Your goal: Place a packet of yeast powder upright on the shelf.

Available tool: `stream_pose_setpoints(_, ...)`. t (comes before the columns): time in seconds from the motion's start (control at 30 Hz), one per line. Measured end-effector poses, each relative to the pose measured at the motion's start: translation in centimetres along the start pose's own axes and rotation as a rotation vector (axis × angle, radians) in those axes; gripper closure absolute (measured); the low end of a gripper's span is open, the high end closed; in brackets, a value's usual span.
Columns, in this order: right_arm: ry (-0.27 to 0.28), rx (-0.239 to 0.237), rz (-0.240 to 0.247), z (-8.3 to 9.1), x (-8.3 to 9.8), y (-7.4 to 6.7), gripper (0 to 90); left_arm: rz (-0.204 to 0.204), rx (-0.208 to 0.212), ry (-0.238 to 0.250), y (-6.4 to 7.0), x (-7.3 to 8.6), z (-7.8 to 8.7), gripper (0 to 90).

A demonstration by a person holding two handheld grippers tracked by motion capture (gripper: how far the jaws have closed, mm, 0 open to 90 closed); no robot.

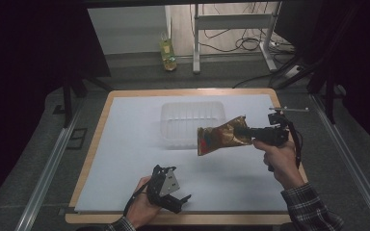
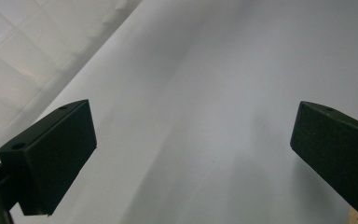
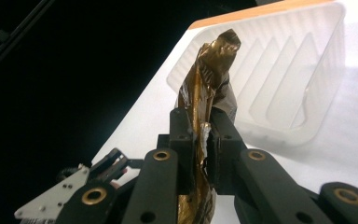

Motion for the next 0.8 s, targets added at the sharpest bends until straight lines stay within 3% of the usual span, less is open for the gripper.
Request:
stream_pose_setpoints(0.5,0.043,0.072,-0.012,-0.1,-2.7,1.5,82.7,-0.001,-0.002,-0.005,0.0,0.0,0.0,0.2)
stream_pose_setpoints(0.8,0.042,0.12,-0.002,-1.4,-4.6,2.0,82.8,0.003,-0.002,-0.004,0.0,0.0,0.0,0.3)
Point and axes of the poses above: each handheld gripper's, and its own axes: z roughly backward along the jaws, x roughly out of its underside, y roughly to its right, the point moved 8 cm from there along -z, roughly forward along the jaws, and after that the axes turned 1 degree about -y, right-handed, at the moved point
